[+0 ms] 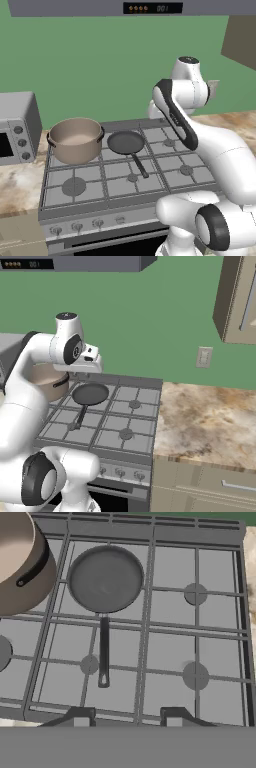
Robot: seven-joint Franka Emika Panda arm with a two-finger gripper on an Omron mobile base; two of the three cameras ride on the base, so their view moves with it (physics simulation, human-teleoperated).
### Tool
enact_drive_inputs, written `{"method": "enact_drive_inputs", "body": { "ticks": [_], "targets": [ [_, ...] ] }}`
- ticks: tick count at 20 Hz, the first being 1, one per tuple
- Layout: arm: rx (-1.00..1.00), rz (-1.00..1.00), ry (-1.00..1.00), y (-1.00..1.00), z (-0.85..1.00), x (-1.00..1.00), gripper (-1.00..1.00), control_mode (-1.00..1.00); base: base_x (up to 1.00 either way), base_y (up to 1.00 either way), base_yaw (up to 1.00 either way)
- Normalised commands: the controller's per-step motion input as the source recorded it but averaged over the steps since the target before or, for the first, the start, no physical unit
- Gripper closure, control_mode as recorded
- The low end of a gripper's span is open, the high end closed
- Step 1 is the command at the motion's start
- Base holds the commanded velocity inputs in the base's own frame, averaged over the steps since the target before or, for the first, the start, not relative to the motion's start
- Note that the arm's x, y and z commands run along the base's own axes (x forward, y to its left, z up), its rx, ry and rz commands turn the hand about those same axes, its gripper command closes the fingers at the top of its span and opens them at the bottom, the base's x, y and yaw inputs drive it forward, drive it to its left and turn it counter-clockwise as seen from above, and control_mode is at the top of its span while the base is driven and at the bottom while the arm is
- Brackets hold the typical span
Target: Move the pot and pan from the stove into the sink.
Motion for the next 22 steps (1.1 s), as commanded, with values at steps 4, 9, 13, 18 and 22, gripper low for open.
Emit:
{"method": "enact_drive_inputs", "body": {
  "ticks": [4,9,13,18,22],
  "targets": [
    [0.0,0.0,0.0,0.0,-0.06,-0.01,-1.0,-1.0,0.0,0.0,0.0],
    [0.0,0.0,0.0,0.0,-0.13,-0.25,-1.0,-1.0,0.0,0.0,0.0],
    [0.0,0.01,0.0,0.0,-0.17,-0.39,-1.0,-1.0,0.0,0.0,0.0],
    [0.04,0.0,0.0,-0.02,-0.18,-0.36,-1.0,-1.0,0.0,0.0,0.0],
    [0.01,0.0,0.0,0.0,-0.18,-0.11,-1.0,-1.0,0.0,0.0,0.0]
  ]
}}
